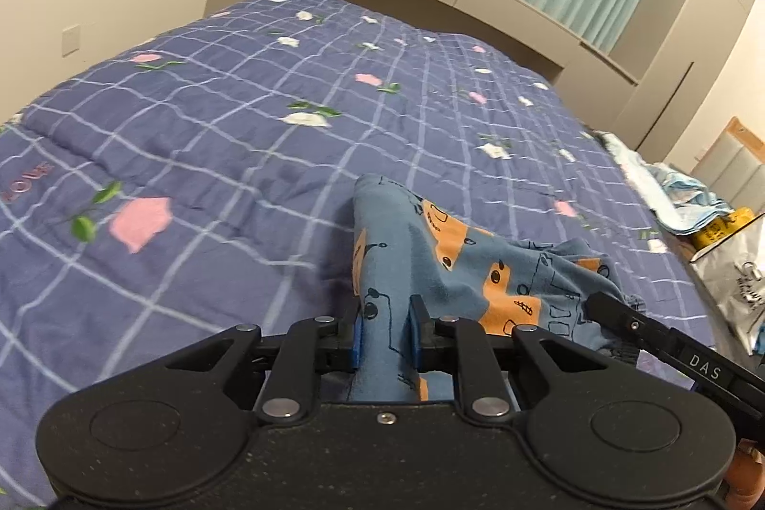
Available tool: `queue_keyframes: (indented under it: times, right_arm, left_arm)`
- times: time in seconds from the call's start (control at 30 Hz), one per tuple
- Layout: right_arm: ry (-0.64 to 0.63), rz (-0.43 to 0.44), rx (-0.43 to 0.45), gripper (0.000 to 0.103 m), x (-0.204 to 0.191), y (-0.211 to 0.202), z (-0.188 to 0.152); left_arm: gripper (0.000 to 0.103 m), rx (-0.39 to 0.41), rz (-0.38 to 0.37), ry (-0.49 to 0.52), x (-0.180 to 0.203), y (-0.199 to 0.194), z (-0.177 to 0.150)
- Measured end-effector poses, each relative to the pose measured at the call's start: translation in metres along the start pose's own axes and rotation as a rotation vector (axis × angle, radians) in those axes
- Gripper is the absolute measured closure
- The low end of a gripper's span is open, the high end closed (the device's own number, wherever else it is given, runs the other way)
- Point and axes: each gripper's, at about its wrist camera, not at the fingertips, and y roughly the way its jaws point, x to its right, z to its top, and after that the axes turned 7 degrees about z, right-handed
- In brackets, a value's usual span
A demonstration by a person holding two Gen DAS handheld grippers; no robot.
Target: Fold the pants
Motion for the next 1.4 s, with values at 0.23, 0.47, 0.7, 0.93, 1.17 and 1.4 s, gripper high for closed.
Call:
queue_keyframes:
  times: [0.23, 0.47, 0.7, 0.93, 1.17, 1.4]
  right_arm:
    - [-0.002, -0.089, 0.062, 0.08, 0.03, -0.042, 0.012]
    - [0.018, -0.198, 0.095, 0.08, 0.067, -0.091, 0.019]
    - [0.053, -0.202, 0.05, 0.077, 0.09, -0.095, 0.008]
    - [0.07, -0.263, 0.058, 0.034, 0.092, -0.094, 0.0]
    - [-0.03, -0.355, 0.108, 0.0, 0.055, -0.112, 0.005]
    - [-0.089, -0.392, 0.143, 0.0, 0.01, -0.139, 0.006]
  left_arm:
    - [0.084, -0.008, -0.096, 0.016, 0.056, 0.012, -0.001]
    - [0.085, -0.005, -0.176, 0.058, 0.118, 0.026, -0.013]
    - [0.085, -0.002, -0.129, 0.107, 0.129, 0.031, -0.026]
    - [0.048, -0.015, -0.077, 0.107, 0.109, 0.03, -0.021]
    - [0.01, 0.042, -0.068, 0.185, 0.118, 0.0, -0.021]
    - [0.001, 0.141, -0.056, 0.256, 0.121, -0.051, -0.023]
